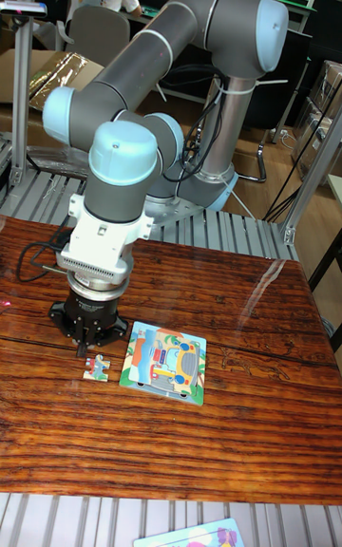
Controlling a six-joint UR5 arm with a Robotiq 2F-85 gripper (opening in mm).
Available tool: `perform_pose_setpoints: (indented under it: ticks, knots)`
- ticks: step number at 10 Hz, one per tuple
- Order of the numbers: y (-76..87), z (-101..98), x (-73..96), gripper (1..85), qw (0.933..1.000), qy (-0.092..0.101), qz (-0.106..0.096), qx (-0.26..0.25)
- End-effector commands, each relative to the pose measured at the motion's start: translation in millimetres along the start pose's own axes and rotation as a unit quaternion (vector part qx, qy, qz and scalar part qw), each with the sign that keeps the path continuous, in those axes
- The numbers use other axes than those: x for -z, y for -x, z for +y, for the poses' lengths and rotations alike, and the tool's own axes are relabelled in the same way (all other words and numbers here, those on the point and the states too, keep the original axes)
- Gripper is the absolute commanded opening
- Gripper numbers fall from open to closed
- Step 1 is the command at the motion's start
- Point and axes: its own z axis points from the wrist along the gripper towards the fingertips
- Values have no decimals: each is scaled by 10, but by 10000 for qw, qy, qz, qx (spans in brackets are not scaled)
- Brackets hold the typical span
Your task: Assemble one piece of a puzzle
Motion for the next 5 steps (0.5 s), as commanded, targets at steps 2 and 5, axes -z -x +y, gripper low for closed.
perform_pose_setpoints:
  ticks: [2,5]
  knots:
    - [220,154,12,747,9981,316,-433,296]
    - [259,177,-10,813,9973,326,-519,409]
